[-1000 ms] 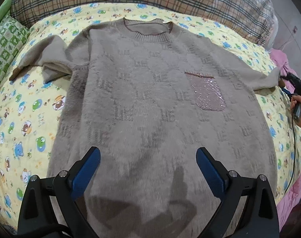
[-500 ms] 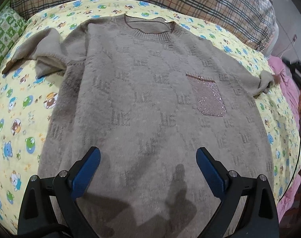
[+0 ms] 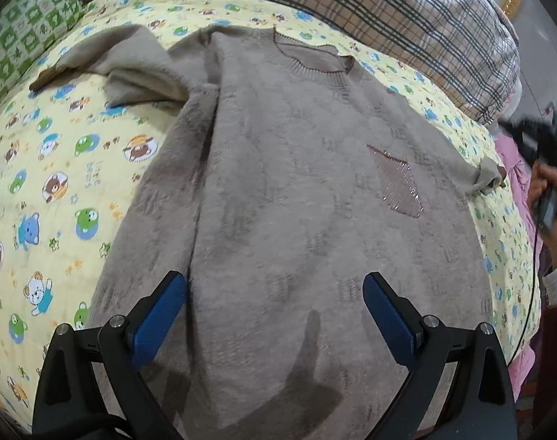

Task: Fold small clothes
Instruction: 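Grasp the brown cuff of the sweater sleeve with the right tool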

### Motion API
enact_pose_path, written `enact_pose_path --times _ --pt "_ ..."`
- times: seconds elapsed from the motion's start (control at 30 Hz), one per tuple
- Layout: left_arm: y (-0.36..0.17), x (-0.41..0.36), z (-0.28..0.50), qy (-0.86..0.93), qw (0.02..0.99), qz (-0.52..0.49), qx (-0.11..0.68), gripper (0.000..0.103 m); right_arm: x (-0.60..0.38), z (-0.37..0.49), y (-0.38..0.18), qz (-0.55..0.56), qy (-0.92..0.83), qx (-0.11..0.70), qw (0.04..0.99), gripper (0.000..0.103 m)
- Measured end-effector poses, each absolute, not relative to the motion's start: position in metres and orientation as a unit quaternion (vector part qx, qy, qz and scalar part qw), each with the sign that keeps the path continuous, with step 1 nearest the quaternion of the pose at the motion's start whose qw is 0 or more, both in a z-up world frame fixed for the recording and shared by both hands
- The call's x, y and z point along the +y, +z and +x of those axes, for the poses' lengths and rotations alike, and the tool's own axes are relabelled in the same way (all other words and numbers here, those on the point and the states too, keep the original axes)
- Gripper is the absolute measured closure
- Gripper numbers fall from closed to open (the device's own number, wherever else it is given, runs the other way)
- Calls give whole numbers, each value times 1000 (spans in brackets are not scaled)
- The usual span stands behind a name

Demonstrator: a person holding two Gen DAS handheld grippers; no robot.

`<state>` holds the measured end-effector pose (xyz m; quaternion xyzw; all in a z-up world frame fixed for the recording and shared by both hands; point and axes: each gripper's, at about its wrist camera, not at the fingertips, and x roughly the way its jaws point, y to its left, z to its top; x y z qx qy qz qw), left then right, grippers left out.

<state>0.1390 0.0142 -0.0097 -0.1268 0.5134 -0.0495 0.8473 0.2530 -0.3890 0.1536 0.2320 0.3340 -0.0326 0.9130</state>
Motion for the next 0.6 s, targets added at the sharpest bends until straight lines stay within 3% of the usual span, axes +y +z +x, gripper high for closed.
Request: enact_pose_path --times 0.23,0.37,0.6 --pt "-27 2 146 -45 833 -121 539 5 -552 213 101 337 -210 326 858 102" --pt "-30 -11 150 -39 831 -101 546 5 -606 217 77 397 -223 322 830 102" --pt "-34 -16 160 -30 828 -99 551 5 -623 209 63 451 -224 306 808 102"
